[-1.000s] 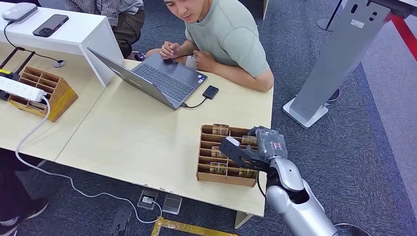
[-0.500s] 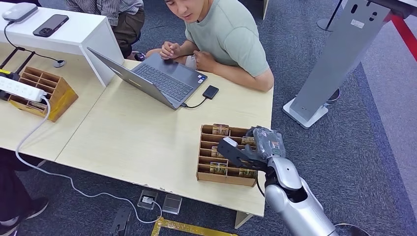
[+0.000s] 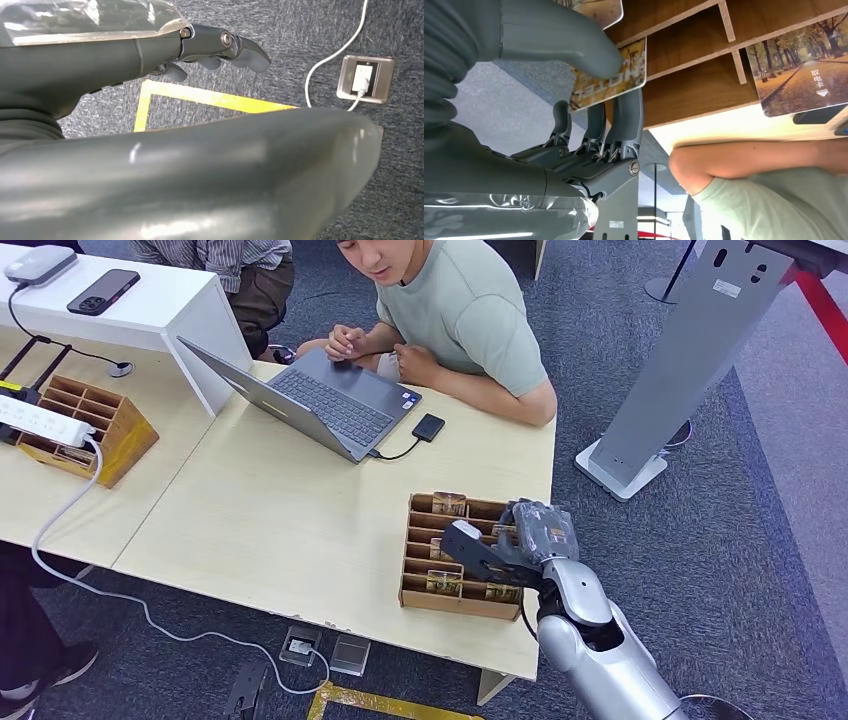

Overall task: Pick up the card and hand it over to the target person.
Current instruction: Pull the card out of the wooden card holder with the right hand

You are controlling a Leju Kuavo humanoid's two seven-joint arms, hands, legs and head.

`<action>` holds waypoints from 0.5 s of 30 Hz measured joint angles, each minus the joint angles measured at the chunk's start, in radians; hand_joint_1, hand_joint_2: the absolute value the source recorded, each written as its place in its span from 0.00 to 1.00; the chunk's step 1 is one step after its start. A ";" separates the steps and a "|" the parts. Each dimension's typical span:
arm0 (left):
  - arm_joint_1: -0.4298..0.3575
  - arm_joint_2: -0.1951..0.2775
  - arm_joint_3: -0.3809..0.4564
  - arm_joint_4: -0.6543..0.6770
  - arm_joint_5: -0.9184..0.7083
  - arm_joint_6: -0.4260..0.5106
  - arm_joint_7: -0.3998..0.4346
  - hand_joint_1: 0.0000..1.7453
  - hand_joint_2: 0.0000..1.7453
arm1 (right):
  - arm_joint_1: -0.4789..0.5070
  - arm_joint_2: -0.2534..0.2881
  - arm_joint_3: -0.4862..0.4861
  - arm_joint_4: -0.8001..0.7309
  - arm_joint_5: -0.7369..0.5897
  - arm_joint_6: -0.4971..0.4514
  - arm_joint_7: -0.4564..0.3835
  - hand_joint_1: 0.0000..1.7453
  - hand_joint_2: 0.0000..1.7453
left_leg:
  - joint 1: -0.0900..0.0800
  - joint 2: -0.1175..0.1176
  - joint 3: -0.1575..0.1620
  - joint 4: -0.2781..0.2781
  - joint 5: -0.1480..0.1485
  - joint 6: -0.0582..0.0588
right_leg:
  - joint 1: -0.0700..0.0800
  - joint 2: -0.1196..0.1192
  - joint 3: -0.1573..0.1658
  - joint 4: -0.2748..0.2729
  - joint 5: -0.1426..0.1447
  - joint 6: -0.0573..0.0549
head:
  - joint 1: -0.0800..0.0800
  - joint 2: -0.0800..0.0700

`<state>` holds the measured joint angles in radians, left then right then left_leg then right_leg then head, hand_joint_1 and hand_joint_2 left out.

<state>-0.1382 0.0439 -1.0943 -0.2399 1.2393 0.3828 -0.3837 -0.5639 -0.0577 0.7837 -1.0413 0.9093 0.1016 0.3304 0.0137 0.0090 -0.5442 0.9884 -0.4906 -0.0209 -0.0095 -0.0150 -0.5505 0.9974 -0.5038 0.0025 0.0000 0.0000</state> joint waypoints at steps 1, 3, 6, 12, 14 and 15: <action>0.000 0.000 -0.001 0.000 -0.001 0.000 0.000 0.00 0.00 | 0.001 -0.001 -0.001 -0.002 0.000 0.000 0.001 0.62 1.00 | 0.000 0.000 0.000 0.000 0.000 0.000 | 0.000 0.000 0.000 0.000 0.000 0.000 | 0.000 0.000; 0.000 0.000 -0.002 0.000 -0.002 -0.001 0.000 0.00 0.00 | 0.003 -0.002 -0.003 -0.005 0.000 -0.001 0.003 0.63 1.00 | 0.000 0.000 0.000 0.000 0.000 0.000 | 0.000 0.000 0.000 0.000 0.000 0.000 | 0.000 0.000; 0.000 0.001 -0.003 0.000 -0.003 -0.002 0.000 0.00 0.00 | 0.004 -0.003 -0.005 -0.009 0.000 -0.002 0.005 0.69 1.00 | 0.000 0.000 0.000 0.000 0.000 0.000 | 0.000 0.000 0.000 0.000 0.000 0.000 | 0.000 0.000; -0.001 0.002 -0.006 0.000 -0.004 -0.004 -0.001 0.00 0.00 | 0.010 -0.006 -0.010 -0.029 0.004 -0.003 0.012 0.77 1.00 | 0.000 0.000 0.000 0.000 0.000 0.000 | 0.000 -0.001 0.000 0.000 0.000 0.000 | 0.000 0.000; -0.001 0.002 -0.006 0.000 -0.004 -0.004 -0.002 0.00 0.00 | 0.012 -0.008 -0.011 -0.041 0.005 -0.004 0.014 0.77 1.00 | 0.000 -0.001 0.000 0.000 0.000 0.000 | 0.000 0.000 0.000 0.000 0.000 0.000 | 0.000 0.000; -0.001 0.002 -0.006 0.000 -0.004 -0.004 -0.002 0.00 0.00 | 0.013 -0.010 -0.013 -0.052 0.007 -0.005 0.016 0.77 1.00 | 0.000 -0.001 0.000 0.000 0.000 0.000 | 0.000 0.000 0.000 0.000 0.000 0.000 | 0.000 0.000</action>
<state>-0.1388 0.0464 -1.1001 -0.2403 1.2357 0.3788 -0.3858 -0.5504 -0.0679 0.7710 -1.0934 0.9162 0.0970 0.3467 0.0137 0.0085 -0.5444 0.9885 -0.4903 -0.0208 -0.0095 -0.0154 -0.5506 0.9974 -0.5037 0.0025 0.0000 0.0000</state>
